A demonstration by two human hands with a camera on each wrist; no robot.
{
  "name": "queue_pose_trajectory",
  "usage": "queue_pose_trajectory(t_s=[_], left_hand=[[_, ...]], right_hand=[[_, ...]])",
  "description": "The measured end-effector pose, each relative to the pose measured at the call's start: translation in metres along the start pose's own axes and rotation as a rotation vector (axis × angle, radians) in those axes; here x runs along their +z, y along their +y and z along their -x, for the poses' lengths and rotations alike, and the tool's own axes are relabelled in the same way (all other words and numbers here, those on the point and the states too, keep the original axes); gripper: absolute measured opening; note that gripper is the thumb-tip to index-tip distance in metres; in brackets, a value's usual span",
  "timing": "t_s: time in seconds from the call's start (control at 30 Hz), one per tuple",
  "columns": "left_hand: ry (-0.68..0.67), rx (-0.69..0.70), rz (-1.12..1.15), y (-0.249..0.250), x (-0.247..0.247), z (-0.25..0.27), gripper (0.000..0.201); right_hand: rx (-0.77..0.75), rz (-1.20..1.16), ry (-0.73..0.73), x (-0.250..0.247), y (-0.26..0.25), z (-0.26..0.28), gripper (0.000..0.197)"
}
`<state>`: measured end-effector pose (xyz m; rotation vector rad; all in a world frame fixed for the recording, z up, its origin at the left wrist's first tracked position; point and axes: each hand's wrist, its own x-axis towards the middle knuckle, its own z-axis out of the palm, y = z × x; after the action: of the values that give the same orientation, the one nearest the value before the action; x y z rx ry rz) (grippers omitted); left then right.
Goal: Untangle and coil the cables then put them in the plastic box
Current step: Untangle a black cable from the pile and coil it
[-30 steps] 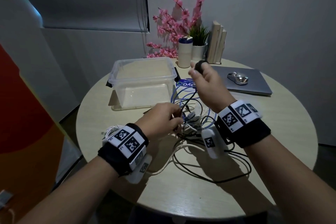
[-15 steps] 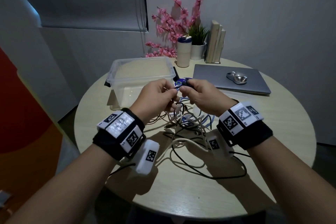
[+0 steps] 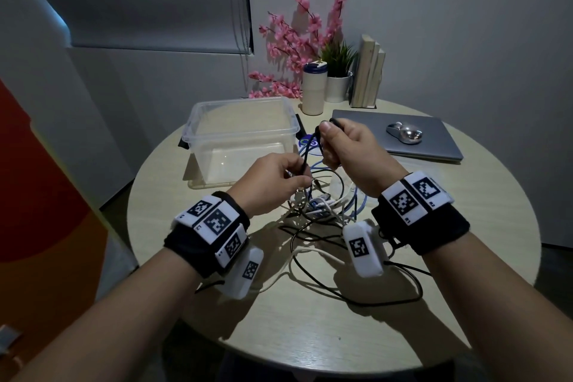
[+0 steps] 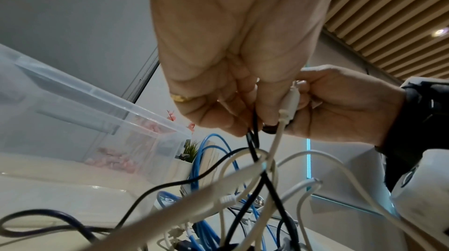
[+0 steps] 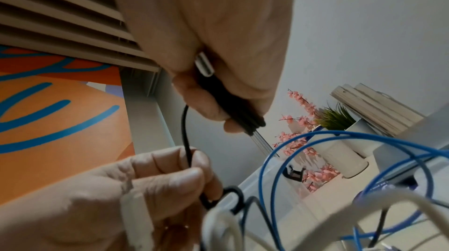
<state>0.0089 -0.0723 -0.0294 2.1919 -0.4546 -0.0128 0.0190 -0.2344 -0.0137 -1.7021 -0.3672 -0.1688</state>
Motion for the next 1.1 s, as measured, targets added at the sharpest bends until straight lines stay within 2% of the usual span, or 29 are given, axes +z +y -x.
queue_pose_trajectory(t_s=[0.07,0.17,0.23,0.3,0.4,0.53,0.7,0.8,0.9,1.03,1.1], left_hand=[[0.012,0.019,-0.024,0.0,-0.001,0.001,0.004],[0.069,0.059,-0.004,-0.002,0.001,0.001,0.024],[0.103,-0.008,0.088,-0.005,0.004,0.001,0.03],[0.093,-0.067,0.16,-0.01,0.007,0.0,0.023],[0.007,-0.08,0.16,-0.014,0.012,0.001,0.006],[-0.014,-0.069,0.145,-0.016,0.017,0.0,0.011],[0.188,0.029,0.109,-0.006,0.005,-0.005,0.01],[0.308,0.141,0.152,0.011,-0.01,-0.008,0.012],[0.343,0.242,0.198,0.024,-0.02,-0.012,0.019],[0.367,0.398,-0.008,0.028,-0.03,-0.014,0.006],[0.424,0.476,-0.068,0.026,-0.036,-0.015,0.008]], right_hand=[[0.004,-0.109,0.011,0.001,-0.004,0.0,0.03],[0.004,-0.234,0.059,-0.003,-0.011,-0.002,0.029],[-0.005,-0.287,0.084,-0.006,-0.015,-0.004,0.029],[-0.009,-0.312,0.091,-0.008,-0.018,-0.004,0.028],[0.0,-0.336,0.096,-0.009,-0.017,-0.003,0.028],[0.014,-0.35,0.077,-0.008,-0.013,-0.002,0.027],[0.087,-0.181,0.012,-0.009,-0.008,0.004,0.027],[0.123,-0.006,-0.019,-0.009,0.001,0.006,0.026],[0.169,0.089,-0.065,-0.005,0.008,0.007,0.022],[0.175,0.12,-0.148,-0.003,0.01,0.009,0.025],[0.165,0.126,-0.157,-0.006,0.012,0.01,0.024]])
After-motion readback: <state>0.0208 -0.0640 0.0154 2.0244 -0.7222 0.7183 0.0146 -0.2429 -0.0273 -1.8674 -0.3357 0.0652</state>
